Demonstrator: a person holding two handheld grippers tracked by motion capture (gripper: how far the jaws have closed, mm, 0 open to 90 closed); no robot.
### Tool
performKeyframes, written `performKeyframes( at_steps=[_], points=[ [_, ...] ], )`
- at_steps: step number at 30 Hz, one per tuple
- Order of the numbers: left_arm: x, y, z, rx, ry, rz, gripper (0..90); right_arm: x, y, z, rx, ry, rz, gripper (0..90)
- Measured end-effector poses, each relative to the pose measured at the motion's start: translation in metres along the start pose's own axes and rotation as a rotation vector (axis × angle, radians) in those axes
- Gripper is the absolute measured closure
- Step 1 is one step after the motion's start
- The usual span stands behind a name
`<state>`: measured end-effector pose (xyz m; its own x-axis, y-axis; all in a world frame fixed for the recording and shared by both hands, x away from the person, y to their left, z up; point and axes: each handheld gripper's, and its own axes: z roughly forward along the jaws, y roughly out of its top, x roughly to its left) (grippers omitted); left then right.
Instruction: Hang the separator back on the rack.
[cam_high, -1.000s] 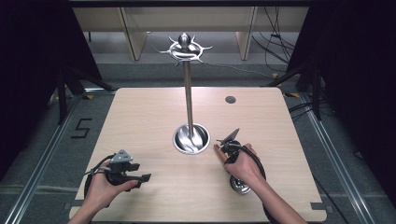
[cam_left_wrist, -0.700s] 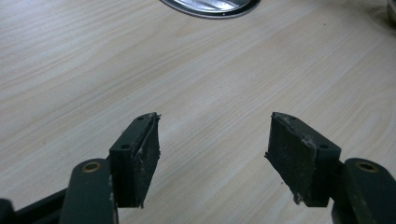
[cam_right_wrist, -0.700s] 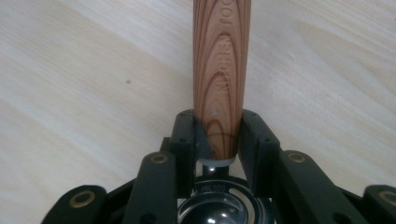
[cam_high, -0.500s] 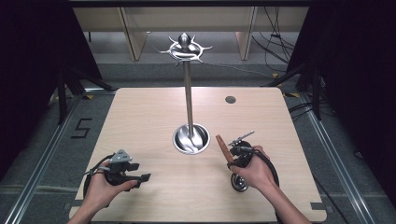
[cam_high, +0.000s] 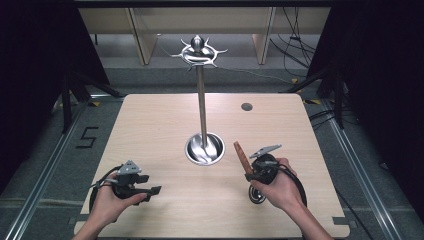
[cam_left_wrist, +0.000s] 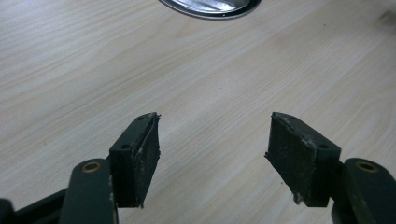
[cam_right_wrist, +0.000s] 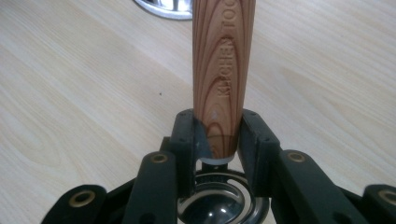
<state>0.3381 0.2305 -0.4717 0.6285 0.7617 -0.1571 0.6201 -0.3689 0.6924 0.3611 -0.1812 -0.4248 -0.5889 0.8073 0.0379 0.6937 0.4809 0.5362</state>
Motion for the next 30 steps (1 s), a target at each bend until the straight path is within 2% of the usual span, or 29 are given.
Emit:
performKeyframes(
  at_steps=[3, 8, 12, 13, 14, 17, 18, 20, 21, 22, 23, 24, 25, 26, 28, 30],
  points=[
    [0.0, 0.0, 0.0, -0.002, 0.002, 0.004, 33.2, -0.004, -0.003, -0.007, -0.027, 0.022, 0.012, 69.7],
    [-0.001, 0.001, 0.0, -0.004, -0.005, 0.006, 33.2, -0.007, -0.005, -0.015, -0.068, 0.023, 0.051, 69.8],
    [0.0, 0.001, 0.001, -0.005, -0.002, 0.001, 33.2, -0.01, -0.004, -0.02, -0.134, 0.033, 0.084, 69.8],
    [-0.001, 0.001, 0.001, -0.009, -0.003, -0.001, 33.2, -0.012, -0.004, -0.018, -0.183, 0.014, 0.047, 69.8],
    [-0.001, 0.001, 0.001, -0.013, -0.003, -0.006, 33.2, -0.013, -0.002, -0.023, -0.177, 0.019, 0.04, 69.8],
    [0.0, 0.0, 0.001, 0.002, 0.0, -0.007, 33.2, -0.015, 0.0, -0.024, -0.232, 0.015, 0.011, 69.7],
    [0.0, 0.0, 0.001, -0.005, -0.002, -0.01, 33.2, -0.013, 0.001, -0.028, -0.221, 0.021, 0.047, 69.7],
    [0.0, 0.0, 0.001, -0.002, -0.004, -0.01, 33.2, -0.015, 0.001, -0.028, -0.24, 0.017, 0.025, 69.8],
    [0.0, 0.0, 0.001, -0.003, -0.003, -0.009, 33.2, -0.013, 0.001, -0.028, -0.25, 0.023, 0.057, 69.7],
    [0.0, 0.0, 0.001, -0.005, -0.004, -0.01, 33.2, -0.014, 0.001, -0.029, -0.239, 0.022, 0.05, 69.8],
    [0.0, 0.0, 0.001, -0.014, -0.006, -0.015, 33.2, -0.017, 0.001, -0.028, -0.256, 0.01, 0.011, 69.7],
    [0.0, 0.0, 0.001, -0.014, -0.006, -0.016, 33.2, -0.015, 0.001, -0.028, -0.241, 0.02, 0.038, 69.7],
    [0.0, 0.0, 0.001, -0.016, -0.006, -0.018, 33.3, -0.016, 0.001, -0.029, -0.242, 0.02, 0.031, 69.8],
    [0.001, 0.0, 0.001, -0.01, -0.005, -0.019, 33.2, -0.017, 0.002, -0.028, -0.265, 0.019, 0.015, 69.8],
    [0.001, 0.0, 0.0, -0.011, -0.001, -0.019, 33.2, -0.015, 0.003, -0.028, -0.276, 0.017, 0.033, 69.7],
    [0.001, 0.0, -0.001, -0.018, 0.001, -0.019, 33.2, -0.016, 0.005, -0.03, -0.279, 0.016, 0.023, 69.7]
  ],
)
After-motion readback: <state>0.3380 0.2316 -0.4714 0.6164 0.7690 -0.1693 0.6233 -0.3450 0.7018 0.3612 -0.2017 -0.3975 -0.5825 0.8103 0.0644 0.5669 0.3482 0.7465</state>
